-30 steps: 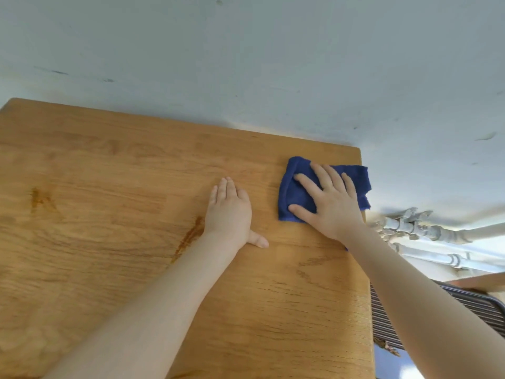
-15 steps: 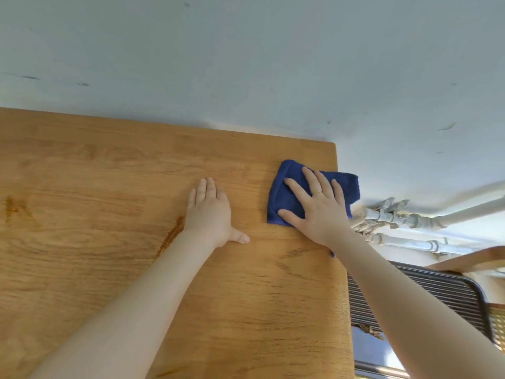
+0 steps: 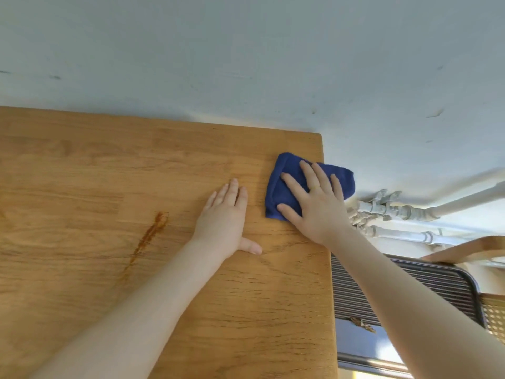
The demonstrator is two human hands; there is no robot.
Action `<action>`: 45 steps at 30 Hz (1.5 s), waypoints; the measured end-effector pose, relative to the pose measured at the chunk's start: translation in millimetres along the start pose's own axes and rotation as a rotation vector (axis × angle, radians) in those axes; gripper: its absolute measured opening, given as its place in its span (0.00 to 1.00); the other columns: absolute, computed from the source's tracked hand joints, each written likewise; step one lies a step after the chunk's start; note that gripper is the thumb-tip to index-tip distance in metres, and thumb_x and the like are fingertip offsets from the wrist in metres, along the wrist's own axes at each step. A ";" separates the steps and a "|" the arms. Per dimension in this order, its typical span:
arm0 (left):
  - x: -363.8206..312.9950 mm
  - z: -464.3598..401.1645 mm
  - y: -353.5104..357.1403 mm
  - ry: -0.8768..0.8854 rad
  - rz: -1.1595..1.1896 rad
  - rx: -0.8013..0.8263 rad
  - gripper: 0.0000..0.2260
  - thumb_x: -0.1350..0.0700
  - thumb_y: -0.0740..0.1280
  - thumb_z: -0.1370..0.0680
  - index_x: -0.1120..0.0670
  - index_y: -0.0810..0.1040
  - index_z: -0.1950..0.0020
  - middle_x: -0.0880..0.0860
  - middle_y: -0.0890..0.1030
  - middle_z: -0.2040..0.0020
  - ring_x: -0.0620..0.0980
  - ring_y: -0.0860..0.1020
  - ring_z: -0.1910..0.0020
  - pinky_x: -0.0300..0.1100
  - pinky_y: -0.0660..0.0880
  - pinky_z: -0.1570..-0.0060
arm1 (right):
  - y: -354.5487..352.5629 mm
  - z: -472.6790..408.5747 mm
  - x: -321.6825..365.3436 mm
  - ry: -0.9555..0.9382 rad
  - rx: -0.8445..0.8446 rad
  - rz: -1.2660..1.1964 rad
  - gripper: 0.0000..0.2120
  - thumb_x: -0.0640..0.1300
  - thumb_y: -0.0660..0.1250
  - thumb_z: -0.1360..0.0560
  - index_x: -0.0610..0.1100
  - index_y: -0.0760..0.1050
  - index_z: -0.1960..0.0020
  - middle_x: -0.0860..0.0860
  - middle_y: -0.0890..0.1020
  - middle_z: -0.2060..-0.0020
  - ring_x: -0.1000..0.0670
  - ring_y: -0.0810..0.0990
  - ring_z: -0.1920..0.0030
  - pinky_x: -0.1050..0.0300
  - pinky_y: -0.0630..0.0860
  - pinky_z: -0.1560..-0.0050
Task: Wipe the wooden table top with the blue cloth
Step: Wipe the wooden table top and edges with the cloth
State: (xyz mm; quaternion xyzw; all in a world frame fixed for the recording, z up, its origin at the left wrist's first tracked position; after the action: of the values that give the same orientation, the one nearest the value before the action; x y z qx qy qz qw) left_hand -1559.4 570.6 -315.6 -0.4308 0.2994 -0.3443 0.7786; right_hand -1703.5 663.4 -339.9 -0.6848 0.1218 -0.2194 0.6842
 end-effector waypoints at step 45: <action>33.1 75.5 23.3 0.035 -0.117 0.028 0.53 0.32 0.66 0.33 0.58 0.39 0.24 0.55 0.37 0.24 0.49 0.41 0.24 0.42 0.37 0.29 | 5.3 33.9 56.2 -0.016 0.037 0.014 0.33 0.70 0.49 0.27 0.59 0.50 0.26 0.46 0.50 0.24 0.44 0.47 0.25 0.38 0.40 0.29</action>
State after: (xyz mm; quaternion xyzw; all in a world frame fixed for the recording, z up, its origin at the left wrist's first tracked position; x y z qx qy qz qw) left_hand -1476.0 588.5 -307.7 -0.4305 0.2825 -0.4011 0.7576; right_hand -1637.8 666.9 -336.5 -0.6730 0.1167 -0.2113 0.6991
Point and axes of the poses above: each hand's wrist, its own z-axis away from the middle knuckle, its own y-axis out of the palm, x = y × z, the point moved 5 cm from there along -z, towards the middle knuckle
